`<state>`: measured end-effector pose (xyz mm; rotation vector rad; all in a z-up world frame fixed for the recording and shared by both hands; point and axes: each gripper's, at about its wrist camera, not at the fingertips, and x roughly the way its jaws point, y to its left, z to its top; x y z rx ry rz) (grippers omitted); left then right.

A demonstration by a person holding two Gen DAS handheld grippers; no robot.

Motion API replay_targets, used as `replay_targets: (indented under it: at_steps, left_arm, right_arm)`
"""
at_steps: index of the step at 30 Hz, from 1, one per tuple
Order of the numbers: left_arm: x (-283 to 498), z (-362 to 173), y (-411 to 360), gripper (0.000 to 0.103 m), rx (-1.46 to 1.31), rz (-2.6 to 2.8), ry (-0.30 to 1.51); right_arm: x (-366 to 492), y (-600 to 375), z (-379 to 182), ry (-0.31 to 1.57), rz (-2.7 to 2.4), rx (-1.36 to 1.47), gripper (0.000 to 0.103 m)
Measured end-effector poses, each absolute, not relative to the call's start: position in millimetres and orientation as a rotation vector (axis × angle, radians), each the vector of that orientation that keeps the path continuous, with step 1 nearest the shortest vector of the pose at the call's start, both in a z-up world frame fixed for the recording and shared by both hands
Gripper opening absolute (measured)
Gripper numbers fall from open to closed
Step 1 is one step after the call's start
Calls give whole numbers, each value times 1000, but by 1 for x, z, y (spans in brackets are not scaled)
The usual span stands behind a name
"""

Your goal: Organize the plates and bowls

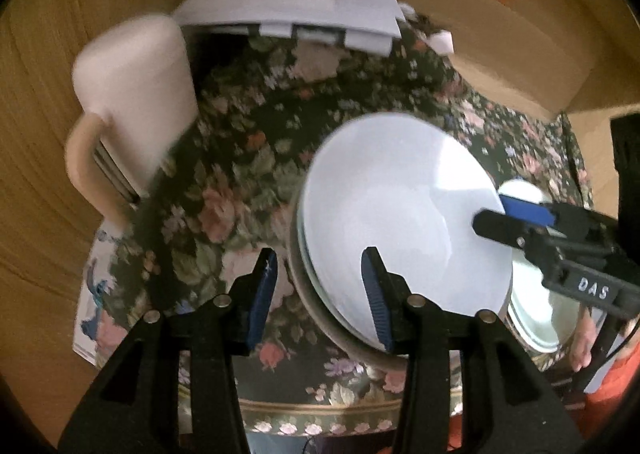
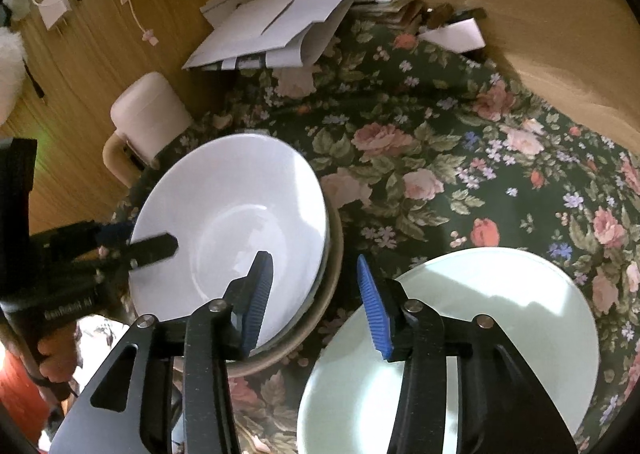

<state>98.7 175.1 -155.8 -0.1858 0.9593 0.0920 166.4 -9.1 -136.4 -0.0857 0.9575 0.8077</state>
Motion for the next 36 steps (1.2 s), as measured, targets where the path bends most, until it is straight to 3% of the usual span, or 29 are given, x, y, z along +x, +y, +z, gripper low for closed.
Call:
replay_targets:
  at_steps: [14, 22, 36]
  left_arm:
    - [101, -174, 171, 46, -238, 49, 969]
    - [101, -172, 172, 41, -254, 97, 952]
    - [95, -148, 161, 40, -237, 120, 888]
  right_arm:
    - [173, 17, -156, 1042, 831, -129, 42]
    - [172, 17, -155, 1016, 806, -125, 34]
    - [163, -1, -134, 969, 796, -74, 33]
